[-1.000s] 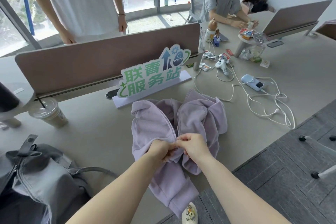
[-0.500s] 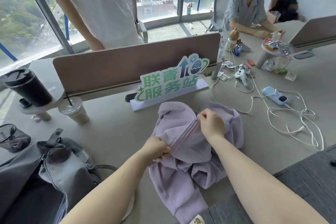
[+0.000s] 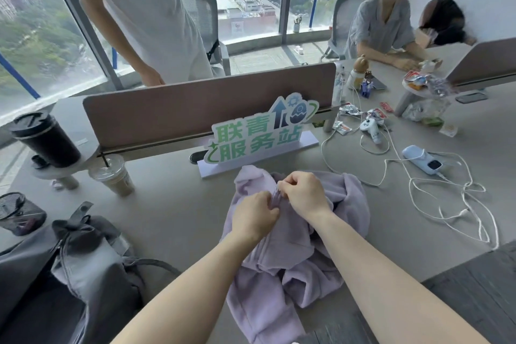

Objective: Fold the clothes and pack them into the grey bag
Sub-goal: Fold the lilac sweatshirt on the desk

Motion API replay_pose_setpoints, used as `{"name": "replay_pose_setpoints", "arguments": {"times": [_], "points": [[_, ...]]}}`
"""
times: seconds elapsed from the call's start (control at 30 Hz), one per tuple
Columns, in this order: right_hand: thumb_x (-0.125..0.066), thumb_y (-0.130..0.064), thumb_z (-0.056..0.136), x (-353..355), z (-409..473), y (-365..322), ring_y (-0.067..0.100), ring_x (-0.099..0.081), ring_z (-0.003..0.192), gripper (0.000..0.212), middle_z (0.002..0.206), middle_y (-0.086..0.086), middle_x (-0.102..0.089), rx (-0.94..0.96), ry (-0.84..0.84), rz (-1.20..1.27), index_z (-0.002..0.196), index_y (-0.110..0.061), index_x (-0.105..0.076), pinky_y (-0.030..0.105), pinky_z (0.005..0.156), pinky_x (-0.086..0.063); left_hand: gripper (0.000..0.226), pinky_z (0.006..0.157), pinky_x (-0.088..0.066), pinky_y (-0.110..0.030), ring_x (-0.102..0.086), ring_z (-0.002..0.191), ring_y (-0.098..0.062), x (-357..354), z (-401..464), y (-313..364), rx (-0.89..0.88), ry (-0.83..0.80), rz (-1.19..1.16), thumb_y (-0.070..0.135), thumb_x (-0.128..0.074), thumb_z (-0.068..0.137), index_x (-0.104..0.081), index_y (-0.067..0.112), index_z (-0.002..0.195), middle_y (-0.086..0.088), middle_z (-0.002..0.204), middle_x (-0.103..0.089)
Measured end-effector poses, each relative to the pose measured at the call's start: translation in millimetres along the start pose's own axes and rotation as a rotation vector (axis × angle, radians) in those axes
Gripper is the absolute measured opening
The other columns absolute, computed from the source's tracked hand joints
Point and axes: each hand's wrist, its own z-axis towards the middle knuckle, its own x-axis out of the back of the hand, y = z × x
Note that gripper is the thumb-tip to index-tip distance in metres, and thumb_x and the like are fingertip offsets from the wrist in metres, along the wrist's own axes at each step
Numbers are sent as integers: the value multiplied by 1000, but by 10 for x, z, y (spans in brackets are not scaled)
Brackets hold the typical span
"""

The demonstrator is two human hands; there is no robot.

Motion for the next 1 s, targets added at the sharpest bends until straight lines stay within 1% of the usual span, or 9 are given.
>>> {"name": "replay_pose_setpoints", "arguments": {"times": [0.17,0.3,0.47,0.5,0.57,0.67,0.8,0.87,1.0], "points": [[-61,-22,88,286,295,71,25,-59,77,20,73,0,-66,-35,78,-15,72,-10,-63,32,66,-41,22,55,-34,-32,-48,69,-25,231,125,73,-106,-3,1,24,-59,77,-44,15,63,2,62,-48],[-57,-20,90,591,595,96,29,-57,79,18,81,8,-67,-58,187,-1,80,-7,-64,31,64,-33,15,60,-39,-32,-41,61,-14,605,167,-145,-195,-67,-228,18,-68,75,-55,12,69,3,61,-49],[-55,-18,92,1033,804,145,25,-50,78,14,92,15,-70,-87,404,39,80,-13,-60,29,67,-31,17,64,-34,-29,-42,65,-10,937,6,-631,-128,-187,-528,4,-70,70,-55,10,64,4,64,-44],[-54,-19,93,1099,817,154,24,-50,79,14,93,15,-69,-79,424,42,81,-14,-59,29,68,-32,13,65,-36,-29,-45,67,-11,966,-35,-709,-81,-220,-568,6,-70,67,-58,2,68,0,66,-48],[-54,-20,95,1160,807,129,26,-54,80,16,91,12,-69,-12,407,22,83,-12,-59,30,68,-34,27,68,-40,-30,-51,67,-12,954,-64,-835,8,-245,-494,16,-71,60,-60,-3,75,0,68,-55],[-56,-21,94,1098,682,-16,26,-59,80,18,81,4,-67,114,302,1,83,-9,-63,30,66,-37,32,76,-47,-32,-59,77,-14,825,-45,-689,19,-224,-228,30,-68,61,-61,18,90,8,83,-62],[-59,-19,93,896,387,-167,23,-57,77,17,77,3,-64,196,183,16,79,-9,-61,27,64,-32,55,95,-47,-30,-58,105,-11,573,115,96,-121,-86,-291,40,-74,79,-53,28,128,9,116,-57],[-60,-19,93,829,231,-207,22,-58,77,17,78,3,-66,215,152,51,79,-9,-60,24,63,-31,49,88,-49,-31,-60,99,-13,418,206,408,-197,-32,-254,48,-71,79,-56,23,118,7,112,-63],[-57,-22,94,810,24,-192,22,-61,79,18,80,3,-68,201,119,62,84,-8,-60,25,66,-41,31,63,-43,-37,-52,67,-23,222,167,628,-184,133,-230,43,-65,87,-48,20,76,5,70,-59]]}}
